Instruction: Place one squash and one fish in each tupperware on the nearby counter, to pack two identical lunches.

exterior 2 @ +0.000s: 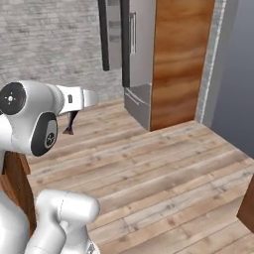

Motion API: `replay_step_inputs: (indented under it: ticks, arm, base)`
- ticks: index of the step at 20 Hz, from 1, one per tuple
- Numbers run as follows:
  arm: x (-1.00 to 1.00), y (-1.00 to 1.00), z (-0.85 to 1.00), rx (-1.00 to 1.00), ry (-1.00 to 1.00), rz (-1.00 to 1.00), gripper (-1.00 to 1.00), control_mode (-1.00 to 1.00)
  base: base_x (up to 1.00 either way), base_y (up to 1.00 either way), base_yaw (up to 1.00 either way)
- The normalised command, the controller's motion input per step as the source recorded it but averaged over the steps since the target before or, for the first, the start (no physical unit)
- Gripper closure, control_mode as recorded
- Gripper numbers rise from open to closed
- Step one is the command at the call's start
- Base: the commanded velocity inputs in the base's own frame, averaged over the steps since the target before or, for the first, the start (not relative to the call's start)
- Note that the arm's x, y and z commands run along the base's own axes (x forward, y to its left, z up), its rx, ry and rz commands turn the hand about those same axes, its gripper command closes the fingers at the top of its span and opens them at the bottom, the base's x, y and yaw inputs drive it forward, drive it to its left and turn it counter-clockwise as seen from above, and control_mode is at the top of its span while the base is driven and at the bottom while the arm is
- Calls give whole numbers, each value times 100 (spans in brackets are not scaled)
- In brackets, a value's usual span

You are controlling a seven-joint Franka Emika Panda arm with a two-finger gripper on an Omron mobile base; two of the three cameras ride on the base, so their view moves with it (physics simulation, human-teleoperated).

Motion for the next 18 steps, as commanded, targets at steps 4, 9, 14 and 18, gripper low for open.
replay_step_inputs:
  ticks: [4,9,14,18]
  arm:
    - [0,0,0,0,0,0,100,100]
    - [0,0,0,0,0,0,100,100]
    - [0,0,0,0,0,0,100,100]
    - [0,0,0,0,0,0,100,100]
  base:
    - [-100,6,28]
    - [-64,64,22]
    - [-45,100,17]
    - [-37,100,21]
